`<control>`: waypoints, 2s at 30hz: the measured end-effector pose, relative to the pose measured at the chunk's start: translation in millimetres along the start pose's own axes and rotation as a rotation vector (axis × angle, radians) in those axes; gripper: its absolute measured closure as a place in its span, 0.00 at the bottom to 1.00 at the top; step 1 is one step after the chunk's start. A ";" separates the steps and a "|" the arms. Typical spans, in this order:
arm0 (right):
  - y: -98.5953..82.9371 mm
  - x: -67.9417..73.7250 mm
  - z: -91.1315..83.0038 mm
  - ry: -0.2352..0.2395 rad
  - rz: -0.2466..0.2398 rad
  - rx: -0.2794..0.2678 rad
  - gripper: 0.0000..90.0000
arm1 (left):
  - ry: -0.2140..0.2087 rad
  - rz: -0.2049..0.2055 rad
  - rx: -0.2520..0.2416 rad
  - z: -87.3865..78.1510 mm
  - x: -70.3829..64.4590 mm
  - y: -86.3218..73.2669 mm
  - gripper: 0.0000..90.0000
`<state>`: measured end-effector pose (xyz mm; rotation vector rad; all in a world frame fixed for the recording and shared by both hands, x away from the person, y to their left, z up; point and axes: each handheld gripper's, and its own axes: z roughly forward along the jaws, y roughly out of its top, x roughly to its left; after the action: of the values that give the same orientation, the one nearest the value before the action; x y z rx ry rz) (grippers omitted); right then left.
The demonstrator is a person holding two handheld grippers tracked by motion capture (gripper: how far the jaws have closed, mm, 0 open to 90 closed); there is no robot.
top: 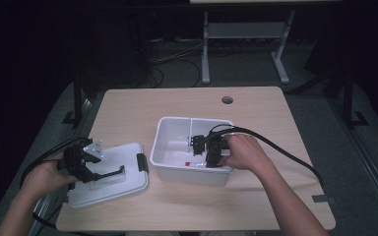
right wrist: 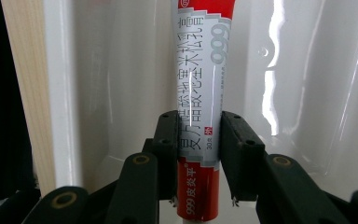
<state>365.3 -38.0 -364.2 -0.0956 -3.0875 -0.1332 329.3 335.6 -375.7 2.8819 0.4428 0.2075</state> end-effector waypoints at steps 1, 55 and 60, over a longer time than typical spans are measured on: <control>0.2 -0.4 0.7 0.001 -0.001 0.000 0.76 | 0.002 0.004 0.000 -0.1 0.3 0.3 0.41; -17.0 0.4 -38.0 -0.069 0.033 -0.062 0.63 | -0.004 0.010 0.003 1.1 0.3 6.1 0.41; -19.2 1.0 -43.6 -0.076 0.035 -0.070 0.63 | -0.002 0.015 0.002 1.5 0.4 7.5 0.41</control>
<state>365.2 -60.9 -322.4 -0.1617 -3.1552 -0.2411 332.1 328.5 -375.3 2.8884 0.4210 0.2068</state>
